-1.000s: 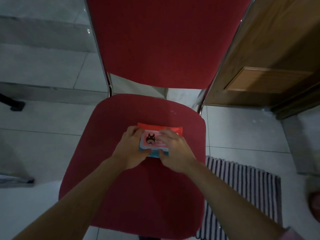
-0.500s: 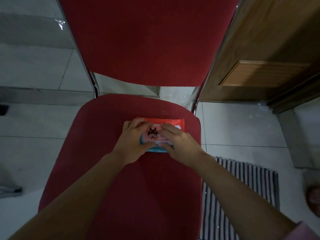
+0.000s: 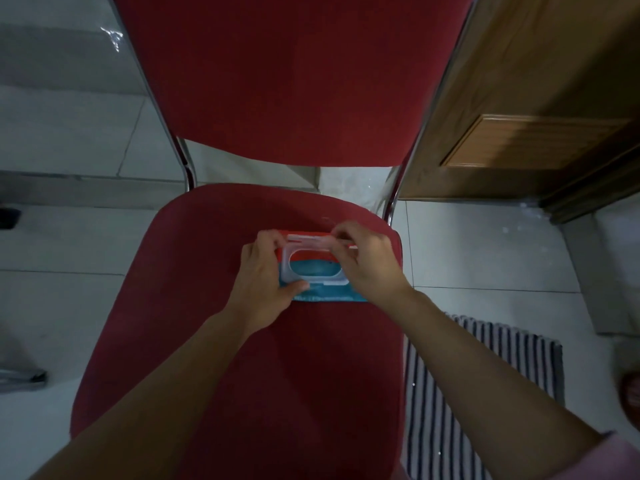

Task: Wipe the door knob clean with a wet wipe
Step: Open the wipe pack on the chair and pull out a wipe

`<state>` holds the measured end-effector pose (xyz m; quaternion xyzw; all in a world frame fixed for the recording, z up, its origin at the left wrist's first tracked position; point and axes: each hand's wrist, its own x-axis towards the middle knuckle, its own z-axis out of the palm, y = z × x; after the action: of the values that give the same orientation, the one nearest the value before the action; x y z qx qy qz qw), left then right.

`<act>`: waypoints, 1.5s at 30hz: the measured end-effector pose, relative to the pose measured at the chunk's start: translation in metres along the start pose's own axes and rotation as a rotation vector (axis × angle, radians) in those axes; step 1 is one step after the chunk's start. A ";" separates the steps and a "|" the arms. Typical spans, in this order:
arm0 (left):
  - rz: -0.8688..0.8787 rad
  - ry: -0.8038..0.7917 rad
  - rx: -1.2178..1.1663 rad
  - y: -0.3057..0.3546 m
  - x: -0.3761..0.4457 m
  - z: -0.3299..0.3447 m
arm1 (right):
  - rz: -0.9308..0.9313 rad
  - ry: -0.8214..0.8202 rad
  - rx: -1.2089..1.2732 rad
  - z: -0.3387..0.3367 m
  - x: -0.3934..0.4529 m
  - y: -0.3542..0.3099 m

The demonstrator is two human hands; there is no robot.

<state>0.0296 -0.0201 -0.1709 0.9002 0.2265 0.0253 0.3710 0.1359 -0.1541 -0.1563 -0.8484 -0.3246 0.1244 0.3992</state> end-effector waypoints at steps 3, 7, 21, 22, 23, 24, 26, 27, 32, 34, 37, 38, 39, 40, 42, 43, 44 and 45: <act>0.066 -0.077 0.066 -0.002 0.003 0.000 | 0.060 0.118 -0.036 0.003 0.001 0.000; 0.018 -0.189 0.110 0.000 0.009 -0.003 | 0.199 0.186 0.077 0.006 -0.003 -0.002; -0.021 -0.242 0.170 0.011 0.008 -0.011 | 0.072 -0.034 -0.104 0.009 -0.019 0.010; -0.015 -0.234 0.176 0.011 0.007 -0.011 | 0.072 -0.037 -0.121 0.010 -0.019 0.009; -0.010 -0.227 0.182 0.011 0.006 -0.011 | 0.070 -0.030 -0.130 0.011 -0.019 0.009; -0.008 -0.222 0.187 0.010 0.006 -0.011 | 0.069 -0.014 -0.130 0.011 -0.019 0.009; -0.002 -0.199 0.190 0.009 0.006 -0.009 | 0.089 0.019 -0.099 0.012 -0.020 0.008; 0.005 -0.179 0.184 0.008 0.005 -0.008 | 0.108 0.033 -0.069 0.013 -0.021 0.008; 0.004 -0.112 0.158 0.002 0.000 0.000 | 0.302 0.045 0.164 0.025 -0.014 -0.002; 0.004 -0.084 0.168 0.000 0.000 0.004 | 0.338 0.018 0.247 0.028 -0.011 -0.007; -0.018 0.031 0.102 0.002 -0.002 0.005 | 0.325 0.013 0.277 0.028 -0.011 -0.009; -0.022 0.065 0.090 0.003 -0.003 0.004 | 0.318 0.017 0.253 0.028 -0.011 -0.008; -0.018 0.089 0.083 0.004 -0.004 0.004 | 0.306 0.024 0.214 0.027 -0.012 -0.007; -0.018 0.098 0.076 0.005 -0.004 0.004 | 0.285 0.029 0.158 0.027 -0.012 -0.005; -0.020 0.099 0.047 0.004 -0.003 0.004 | 0.231 0.024 0.033 0.028 -0.013 -0.004; -0.023 0.097 0.037 0.003 -0.003 0.004 | 0.202 0.029 -0.024 0.030 -0.013 -0.004; -0.027 0.094 0.036 0.002 -0.002 0.003 | 0.171 0.042 -0.079 0.030 -0.013 -0.004; -0.028 0.092 0.039 0.002 -0.002 0.003 | 0.137 0.058 -0.130 0.031 -0.012 -0.004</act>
<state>0.0293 -0.0238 -0.1719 0.9020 0.2562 0.0571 0.3427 0.1102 -0.1418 -0.1740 -0.8960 -0.2614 0.1053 0.3430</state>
